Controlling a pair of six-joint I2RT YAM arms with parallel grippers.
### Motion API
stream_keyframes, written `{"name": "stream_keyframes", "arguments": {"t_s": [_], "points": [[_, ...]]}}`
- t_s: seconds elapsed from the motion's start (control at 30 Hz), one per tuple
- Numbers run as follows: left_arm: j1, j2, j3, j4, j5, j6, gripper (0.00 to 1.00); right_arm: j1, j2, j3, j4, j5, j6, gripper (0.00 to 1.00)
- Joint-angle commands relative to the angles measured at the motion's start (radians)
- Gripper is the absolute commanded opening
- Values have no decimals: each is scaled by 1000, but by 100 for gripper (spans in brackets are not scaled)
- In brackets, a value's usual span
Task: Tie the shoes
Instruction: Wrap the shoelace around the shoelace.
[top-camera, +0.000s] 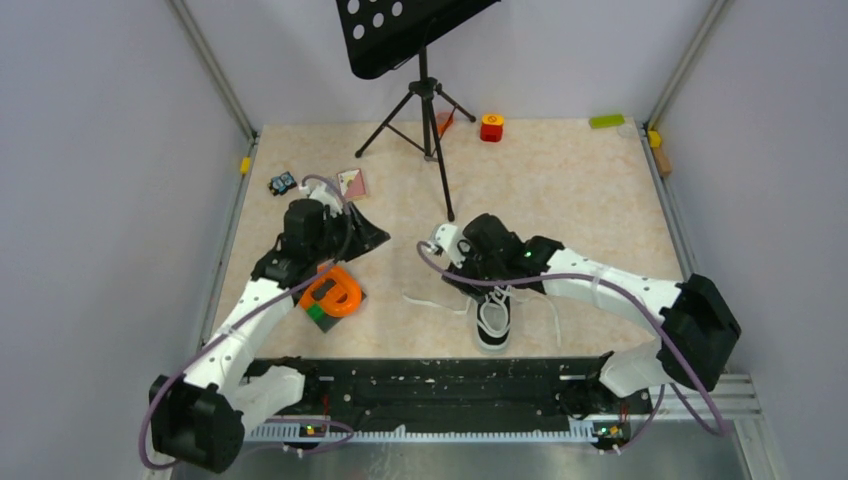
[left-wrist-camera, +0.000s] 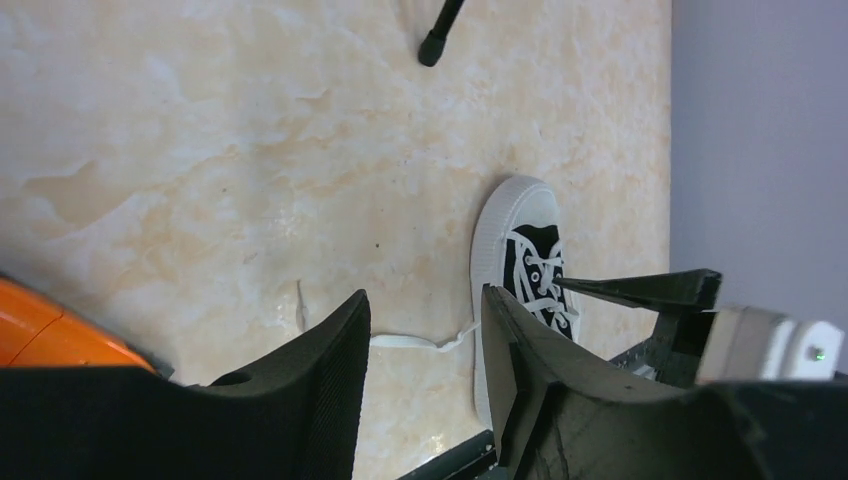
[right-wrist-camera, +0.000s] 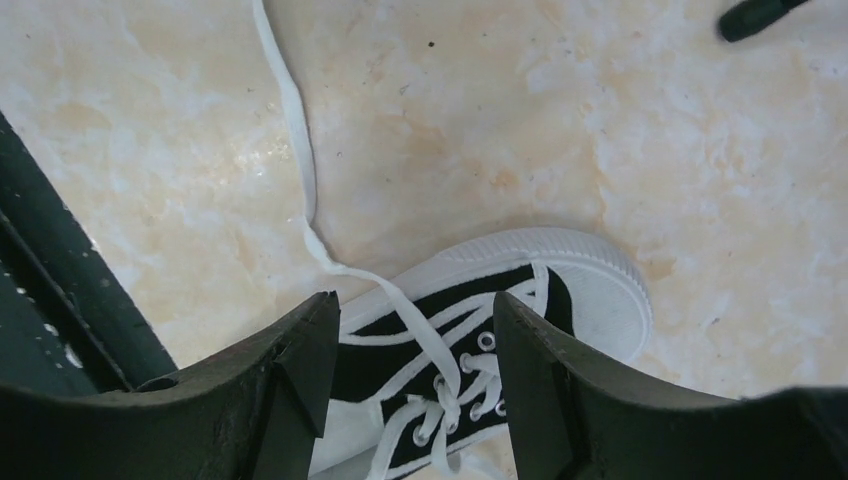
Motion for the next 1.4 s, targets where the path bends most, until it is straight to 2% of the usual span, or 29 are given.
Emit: {"name": "stream_keyframes", "arguments": {"t_s": [0.0,0.37,0.77,0.87,1.03,1.07,1.17,1.37], "points": [[40,-77,-40,-35,-53,-51,49,46,93,92,-44,49,-195,59],[50,-87,-73,-45,-43,-40,49,82,229,103,-98,109,-294,59],[53,-69,-72,-41,-39,-23,49,107,281,75,-70,150,-310,50],[53,-69,-76,-40,-41,-21,49,112,289,66,-68,153,-310,43],[53,-75,-85,-37,-42,-21,49,113,292,83,-70,169,-298,5],[53,-77,-88,-36,-41,-21,49,113,290,90,-74,173,-296,0],[53,-69,-92,-27,-24,-14,49,112,274,107,-82,185,-280,0],[46,22,-95,48,144,25,48,113,170,78,-45,169,-197,0]]}}
